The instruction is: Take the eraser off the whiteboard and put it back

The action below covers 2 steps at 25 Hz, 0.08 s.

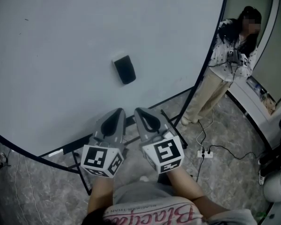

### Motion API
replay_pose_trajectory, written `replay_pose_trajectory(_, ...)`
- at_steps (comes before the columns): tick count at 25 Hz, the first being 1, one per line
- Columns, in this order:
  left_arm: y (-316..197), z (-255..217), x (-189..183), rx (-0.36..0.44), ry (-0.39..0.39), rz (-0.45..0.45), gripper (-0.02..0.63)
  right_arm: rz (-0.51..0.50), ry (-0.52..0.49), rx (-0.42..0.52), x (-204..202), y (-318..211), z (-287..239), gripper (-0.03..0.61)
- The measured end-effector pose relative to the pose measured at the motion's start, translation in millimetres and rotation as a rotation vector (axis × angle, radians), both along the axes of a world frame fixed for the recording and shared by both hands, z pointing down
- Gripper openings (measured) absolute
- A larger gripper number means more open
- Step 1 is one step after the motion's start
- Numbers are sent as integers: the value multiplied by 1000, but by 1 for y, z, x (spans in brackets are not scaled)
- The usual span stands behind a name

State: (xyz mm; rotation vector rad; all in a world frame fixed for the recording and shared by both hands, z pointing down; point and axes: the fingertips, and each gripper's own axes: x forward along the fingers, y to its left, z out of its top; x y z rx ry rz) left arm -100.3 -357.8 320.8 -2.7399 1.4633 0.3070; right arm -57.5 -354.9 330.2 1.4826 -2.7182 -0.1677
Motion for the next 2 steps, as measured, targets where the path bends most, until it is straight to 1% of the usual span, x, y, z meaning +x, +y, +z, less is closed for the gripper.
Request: replay_pose_trajectory(2,2,-1,-1,-1,1,0,0,-5,7,1,-2,2,0,0)
